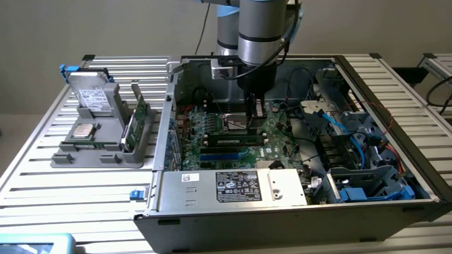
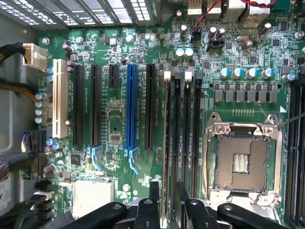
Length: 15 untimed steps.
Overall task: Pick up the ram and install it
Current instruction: 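Insert the ram into the slot, then press down the ram until it locks into place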
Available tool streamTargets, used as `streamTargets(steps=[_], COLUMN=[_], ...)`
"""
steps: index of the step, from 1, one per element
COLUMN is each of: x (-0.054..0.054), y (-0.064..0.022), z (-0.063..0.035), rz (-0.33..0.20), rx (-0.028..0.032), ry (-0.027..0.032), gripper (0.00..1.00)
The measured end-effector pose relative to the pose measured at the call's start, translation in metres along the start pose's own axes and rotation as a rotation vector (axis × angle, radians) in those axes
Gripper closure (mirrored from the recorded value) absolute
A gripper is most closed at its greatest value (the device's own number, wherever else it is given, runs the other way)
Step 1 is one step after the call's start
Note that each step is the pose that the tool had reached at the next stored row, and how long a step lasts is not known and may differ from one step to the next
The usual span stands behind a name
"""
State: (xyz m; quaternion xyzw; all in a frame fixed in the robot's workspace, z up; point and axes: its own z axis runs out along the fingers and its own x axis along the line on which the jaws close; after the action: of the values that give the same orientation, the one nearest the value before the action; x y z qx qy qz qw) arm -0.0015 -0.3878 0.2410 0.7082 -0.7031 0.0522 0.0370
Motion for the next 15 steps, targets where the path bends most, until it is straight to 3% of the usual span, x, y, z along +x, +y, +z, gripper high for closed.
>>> streamTargets(steps=[4,15], x=[0.0003,0.0004], y=[-0.0058,-0.0058], z=[-0.0023,-0.0024], rz=[-0.001,-0.001], rx=[-0.0061,-0.0064], ry=[0.0001,0.0035], gripper=[0.73,0.73])
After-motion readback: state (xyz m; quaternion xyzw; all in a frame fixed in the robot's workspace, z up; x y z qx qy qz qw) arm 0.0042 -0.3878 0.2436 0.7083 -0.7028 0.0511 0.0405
